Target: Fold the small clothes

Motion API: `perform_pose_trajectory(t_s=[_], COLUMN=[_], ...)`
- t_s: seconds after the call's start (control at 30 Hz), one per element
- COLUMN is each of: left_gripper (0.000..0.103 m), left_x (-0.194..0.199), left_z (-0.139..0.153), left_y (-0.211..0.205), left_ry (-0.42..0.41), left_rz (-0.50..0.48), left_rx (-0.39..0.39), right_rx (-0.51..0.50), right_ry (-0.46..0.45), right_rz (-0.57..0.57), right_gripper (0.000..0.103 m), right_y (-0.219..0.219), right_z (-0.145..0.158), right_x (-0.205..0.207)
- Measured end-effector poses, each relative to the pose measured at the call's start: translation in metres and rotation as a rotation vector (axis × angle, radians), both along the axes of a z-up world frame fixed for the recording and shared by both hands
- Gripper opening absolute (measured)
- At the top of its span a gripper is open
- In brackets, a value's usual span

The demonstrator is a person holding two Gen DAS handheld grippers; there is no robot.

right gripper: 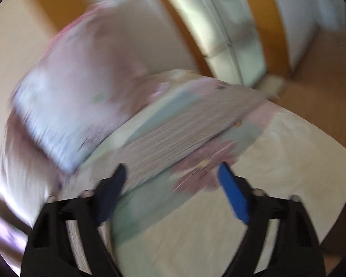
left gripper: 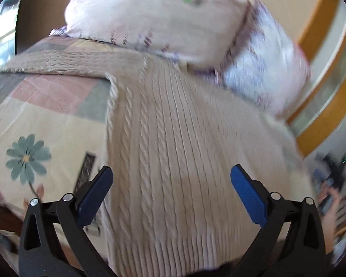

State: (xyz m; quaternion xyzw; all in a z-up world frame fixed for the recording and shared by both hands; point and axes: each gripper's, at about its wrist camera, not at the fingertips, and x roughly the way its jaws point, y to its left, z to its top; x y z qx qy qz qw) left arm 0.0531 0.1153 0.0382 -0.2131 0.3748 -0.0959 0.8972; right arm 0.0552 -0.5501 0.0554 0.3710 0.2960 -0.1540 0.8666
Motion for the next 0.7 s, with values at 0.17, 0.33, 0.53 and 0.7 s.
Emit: perform_pose_trajectory(t_s=[0.17,0.33,0.53,0.7], left_gripper=[0.101,0.101,0.101,0.101], left_x=[0.041,0.068,0.078,0.079], left_z=[-0.008,-0.014,-0.017,-0.012], left_y=[0.047,0.077,0.114,0.135], left_ry=[0.005,0.033,0.025,-0.001], left_rz=[0.098,0.206,0.289,0.332], left_rx=[-0.036,0.091,0.081,0.071], right_rx=[0.323,0.271,0.214,0.11], right_ry=[0.064,0.067,0.096,0.16], right_rz=[-0.232,-0.242,-0.281,-0.271], right_gripper=[0.055,0.043,0.027,0.007], right_y=[-0.117,-0.137,-0.136,-0.129], right_z=[-0.062,-0.063,-0.063,-0.055], right_x=[0.031,0.054,0.058,0.069])
